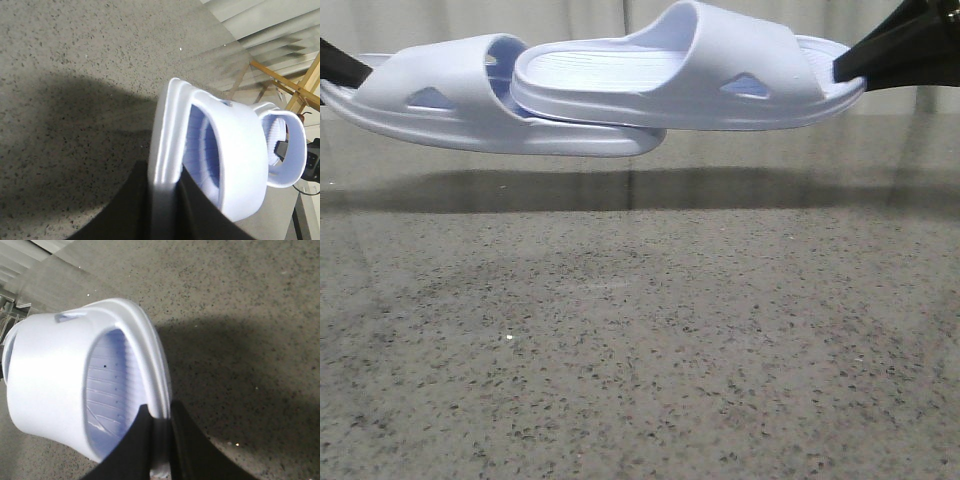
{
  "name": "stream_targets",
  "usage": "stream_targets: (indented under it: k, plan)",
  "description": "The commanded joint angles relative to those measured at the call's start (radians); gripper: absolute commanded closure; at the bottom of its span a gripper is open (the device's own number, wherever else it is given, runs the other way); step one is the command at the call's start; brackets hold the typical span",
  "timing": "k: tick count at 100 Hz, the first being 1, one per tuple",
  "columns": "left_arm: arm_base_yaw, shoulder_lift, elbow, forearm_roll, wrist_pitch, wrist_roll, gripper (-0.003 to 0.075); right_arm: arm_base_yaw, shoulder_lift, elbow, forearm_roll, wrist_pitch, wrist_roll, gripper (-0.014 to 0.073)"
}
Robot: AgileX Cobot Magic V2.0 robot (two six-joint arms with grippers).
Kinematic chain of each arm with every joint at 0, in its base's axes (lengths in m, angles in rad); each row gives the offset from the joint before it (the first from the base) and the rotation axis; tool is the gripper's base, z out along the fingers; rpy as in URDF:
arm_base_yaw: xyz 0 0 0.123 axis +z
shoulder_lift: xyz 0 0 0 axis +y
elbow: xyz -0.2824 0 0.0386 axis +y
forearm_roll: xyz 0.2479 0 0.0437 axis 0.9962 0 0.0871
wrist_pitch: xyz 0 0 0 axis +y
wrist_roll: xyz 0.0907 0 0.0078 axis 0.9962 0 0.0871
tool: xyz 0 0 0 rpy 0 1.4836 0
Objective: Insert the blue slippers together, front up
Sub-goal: 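Lift both slippers, raising the right gripper's slipper above the other, then slide the right gripper's slipper onto the left gripper's slipper, soles stacked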
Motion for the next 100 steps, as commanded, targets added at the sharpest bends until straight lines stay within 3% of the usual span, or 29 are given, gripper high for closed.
stream_targets:
  k: [1,60,100]
  plan:
    - [-0.001,-0.045,-0.026,-0.089,0.096,0.001,0.0705,0.023,-0.005,-0.062,0.06,0.042,-0.018,0.07]
    - [-0.02,-0.045,-0.026,-0.109,0.096,0.001,0.0705,0.233,0.202,-0.29,0.044,0.093,-0.018,0.07]
    - [-0.045,-0.045,-0.026,-0.111,0.096,0.001,0.0705,0.277,0.239,-0.336,0.042,0.091,-0.018,0.0694]
